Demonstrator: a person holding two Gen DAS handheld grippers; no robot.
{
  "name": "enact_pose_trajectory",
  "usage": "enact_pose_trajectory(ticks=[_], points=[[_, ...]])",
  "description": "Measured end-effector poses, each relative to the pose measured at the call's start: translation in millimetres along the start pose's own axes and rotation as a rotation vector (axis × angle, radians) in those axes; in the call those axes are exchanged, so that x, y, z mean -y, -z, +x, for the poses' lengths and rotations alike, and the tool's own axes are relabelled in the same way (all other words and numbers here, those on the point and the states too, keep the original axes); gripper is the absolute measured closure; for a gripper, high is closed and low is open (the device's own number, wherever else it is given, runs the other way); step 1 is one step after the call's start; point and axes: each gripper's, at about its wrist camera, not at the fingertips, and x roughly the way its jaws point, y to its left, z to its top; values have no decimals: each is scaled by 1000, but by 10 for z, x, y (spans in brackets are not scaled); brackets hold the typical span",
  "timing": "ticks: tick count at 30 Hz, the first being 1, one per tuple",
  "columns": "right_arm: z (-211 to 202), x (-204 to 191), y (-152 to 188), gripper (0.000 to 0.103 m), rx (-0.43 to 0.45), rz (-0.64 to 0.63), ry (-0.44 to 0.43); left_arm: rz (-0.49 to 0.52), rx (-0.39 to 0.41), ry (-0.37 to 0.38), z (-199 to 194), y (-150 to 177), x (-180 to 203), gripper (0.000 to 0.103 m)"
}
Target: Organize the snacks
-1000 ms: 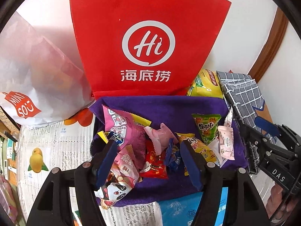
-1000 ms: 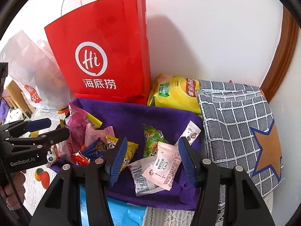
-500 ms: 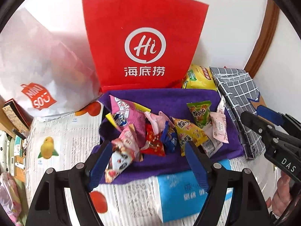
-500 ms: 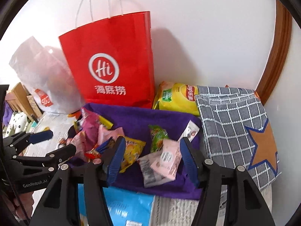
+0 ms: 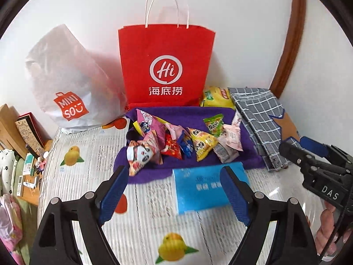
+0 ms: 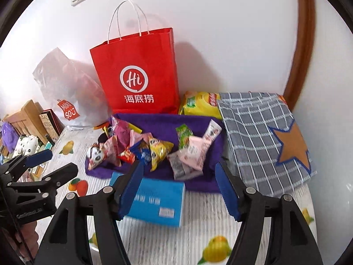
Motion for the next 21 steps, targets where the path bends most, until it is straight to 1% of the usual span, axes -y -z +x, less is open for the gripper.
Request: enact_pose_trajectory(ticks=[1,3,6,9,11,12,16,21], points=[[-66,2,57,28,-2,2,15,-1,6,2,-66,42,12,19],[-223,-13,177,18,21,-4,54,-3,20,10,-188,125,31,18],[-455,-62,347,12,54,-25,81,-11,36,29,-376,264,58,16],[-675,-89,512,4,83,-27,88,-9,61,17,-554,396,91,15],[-800,-93,615,3,101,-19,75,-16,75,6,-672,481,107,13],[-873,-92,676,0,110,-13,71,-22,86,3,-750,530,110,12],[-1080,-95,826,0,118,-5,100,-28,121,-3,-982,659,126,8],[-1359,-38,994,0,139,12,89,-27,164,-26,-1241,790,190,8]])
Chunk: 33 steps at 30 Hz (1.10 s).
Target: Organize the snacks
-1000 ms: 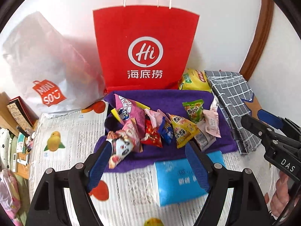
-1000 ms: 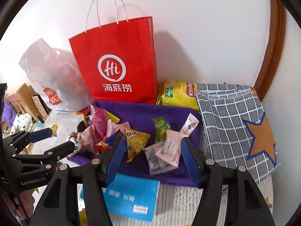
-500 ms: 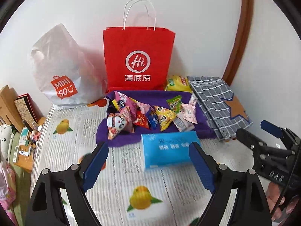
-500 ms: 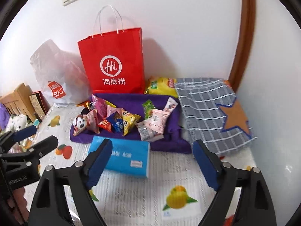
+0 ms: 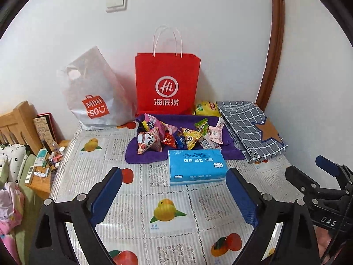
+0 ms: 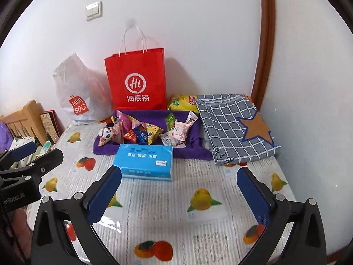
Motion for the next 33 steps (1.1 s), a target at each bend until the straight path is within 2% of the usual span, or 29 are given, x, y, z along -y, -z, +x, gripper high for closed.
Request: enact_pose_trajectory(ticks=[4,11,33], points=[[-169,62,83,0,18,9,6,-4,23,-11,-137,58,32,7],[-233,101,144,0,20,12,-11,-1,58,-36,-273,121,68,7],[-270,53,160,0,22,3,-15,0,58,-32,-348,136,93,7]])
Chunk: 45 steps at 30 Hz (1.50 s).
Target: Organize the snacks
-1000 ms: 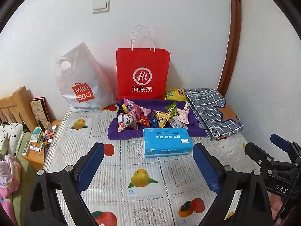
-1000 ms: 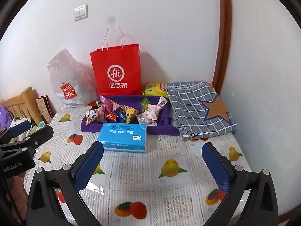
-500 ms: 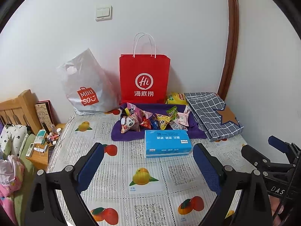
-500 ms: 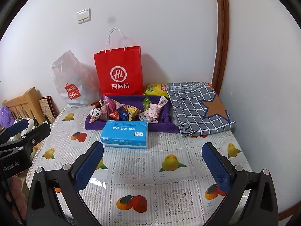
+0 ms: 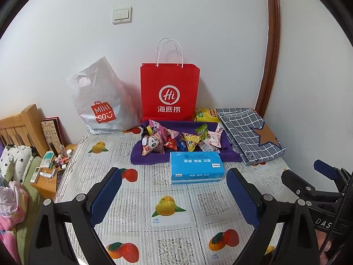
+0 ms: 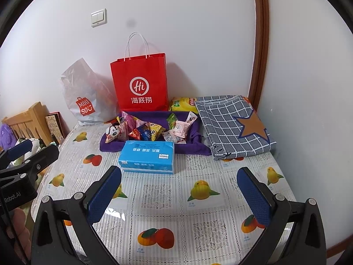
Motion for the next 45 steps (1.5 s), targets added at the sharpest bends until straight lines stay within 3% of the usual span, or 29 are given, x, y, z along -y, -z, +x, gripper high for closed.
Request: enact_pose_trajectory(ticks=[45], points=[[-109,35,22,0,16,15,3,0,0,-1,-10,9,25,7]])
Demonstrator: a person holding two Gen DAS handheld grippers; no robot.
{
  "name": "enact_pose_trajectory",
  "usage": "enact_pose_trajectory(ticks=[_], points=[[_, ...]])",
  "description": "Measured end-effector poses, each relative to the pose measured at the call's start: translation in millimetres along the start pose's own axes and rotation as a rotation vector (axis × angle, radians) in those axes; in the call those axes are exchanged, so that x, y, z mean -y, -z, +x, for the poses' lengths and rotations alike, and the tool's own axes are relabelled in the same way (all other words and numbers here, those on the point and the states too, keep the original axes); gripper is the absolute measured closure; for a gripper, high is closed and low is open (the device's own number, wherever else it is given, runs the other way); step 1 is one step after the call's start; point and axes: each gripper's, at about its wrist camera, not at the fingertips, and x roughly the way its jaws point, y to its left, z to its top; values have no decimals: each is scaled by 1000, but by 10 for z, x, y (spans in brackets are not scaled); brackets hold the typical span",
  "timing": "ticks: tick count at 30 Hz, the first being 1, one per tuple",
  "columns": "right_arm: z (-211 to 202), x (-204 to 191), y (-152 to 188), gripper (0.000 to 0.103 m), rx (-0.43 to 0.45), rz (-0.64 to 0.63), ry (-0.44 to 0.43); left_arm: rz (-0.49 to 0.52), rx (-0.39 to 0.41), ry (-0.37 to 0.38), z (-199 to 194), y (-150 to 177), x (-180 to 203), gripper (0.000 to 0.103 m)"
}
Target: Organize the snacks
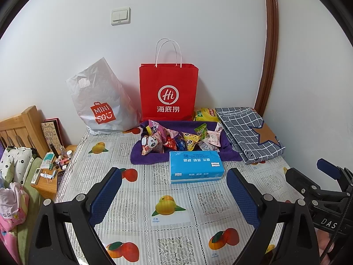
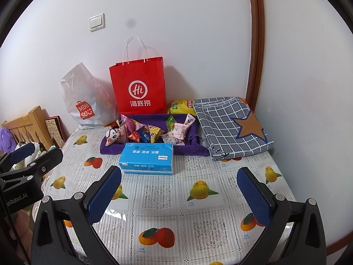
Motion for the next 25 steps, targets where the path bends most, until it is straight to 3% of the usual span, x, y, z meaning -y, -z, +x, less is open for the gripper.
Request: enact_pose_trajectory(ticks=[25], points=[[-48,-60,17,0,18,-6,-5,3,5,-2,-6,1,-6,5]])
